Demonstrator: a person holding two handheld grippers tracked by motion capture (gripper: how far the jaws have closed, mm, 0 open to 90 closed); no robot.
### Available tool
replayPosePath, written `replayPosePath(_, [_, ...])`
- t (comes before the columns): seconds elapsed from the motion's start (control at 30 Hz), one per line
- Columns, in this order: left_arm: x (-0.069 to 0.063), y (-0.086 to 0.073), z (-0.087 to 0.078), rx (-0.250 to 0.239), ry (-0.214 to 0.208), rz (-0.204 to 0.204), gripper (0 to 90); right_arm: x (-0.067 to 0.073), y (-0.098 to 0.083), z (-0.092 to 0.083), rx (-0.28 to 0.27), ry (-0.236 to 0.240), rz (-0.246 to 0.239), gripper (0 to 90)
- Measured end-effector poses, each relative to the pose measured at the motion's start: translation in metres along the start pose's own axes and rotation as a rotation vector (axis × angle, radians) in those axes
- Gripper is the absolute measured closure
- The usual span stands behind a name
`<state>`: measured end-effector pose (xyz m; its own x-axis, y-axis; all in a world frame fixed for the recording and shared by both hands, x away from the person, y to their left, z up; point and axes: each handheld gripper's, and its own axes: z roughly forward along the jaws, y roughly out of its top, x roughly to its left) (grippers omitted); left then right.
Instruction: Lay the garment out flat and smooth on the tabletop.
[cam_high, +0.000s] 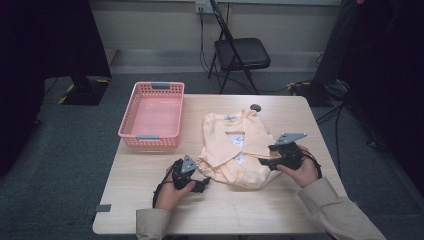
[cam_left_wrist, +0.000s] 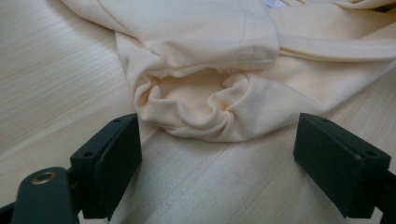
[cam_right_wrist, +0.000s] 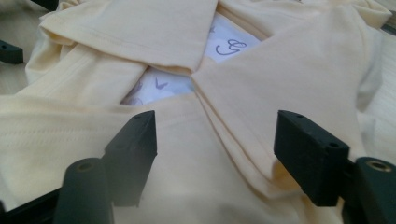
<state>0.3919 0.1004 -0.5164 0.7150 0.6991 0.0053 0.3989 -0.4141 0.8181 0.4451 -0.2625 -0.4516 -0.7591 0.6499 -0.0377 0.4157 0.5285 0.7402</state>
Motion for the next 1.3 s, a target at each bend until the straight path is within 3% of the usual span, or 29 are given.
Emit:
replayPosePath(0.27, [0.000, 0.000, 0.000, 0.000, 0.000, 0.000, 14.6, 0.009, 0.018, 0.038, -0.021, 0.043, 0.016, 49.9])
replayPosePath(0.37, [0.000, 0.000, 0.000, 0.000, 0.000, 0.000, 14.6, 0.014, 0.023, 0.050, 0.008, 0.005, -0.035, 58.6])
replayPosePath(0.43, [0.000, 0.000, 0.000, 0.000, 0.000, 0.001, 14.6, 0.013, 0.024, 0.059, 0.027, -0.022, -0.033, 60.8])
replayPosePath(0.53, [0.000, 0.000, 0.000, 0.000, 0.000, 0.000, 14.6, 0.010, 0.022, 0.068, 0.021, -0.007, -0.002, 65.3])
replayPosePath(0.63, [0.000, 0.000, 0.000, 0.000, 0.000, 0.000, 14.6, 0.013, 0.019, 0.076, 0.045, -0.006, -0.027, 73.3])
replayPosePath(0.7, [0.000, 0.000, 0.000, 0.000, 0.000, 0.000, 14.6, 0.015, 0.018, 0.076, 0.039, -0.050, -0.048, 84.4])
replayPosePath(0.77, [0.000, 0.000, 0.000, 0.000, 0.000, 0.001, 14.6, 0.012, 0.018, 0.073, 0.024, -0.052, -0.032, 88.4])
replayPosePath(0.87, [0.000, 0.000, 0.000, 0.000, 0.000, 0.000, 14.6, 0.004, 0.019, 0.064, -0.022, -0.024, 0.021, 88.9])
replayPosePath(1.03, [0.000, 0.000, 0.000, 0.000, 0.000, 0.000, 14.6, -0.011, 0.023, 0.039, -0.067, -0.013, 0.058, 89.0])
replayPosePath(1.3, [0.000, 0.000, 0.000, 0.000, 0.000, -0.001, 14.6, -0.048, 0.018, 0.003, -0.134, -0.038, 0.166, 89.4])
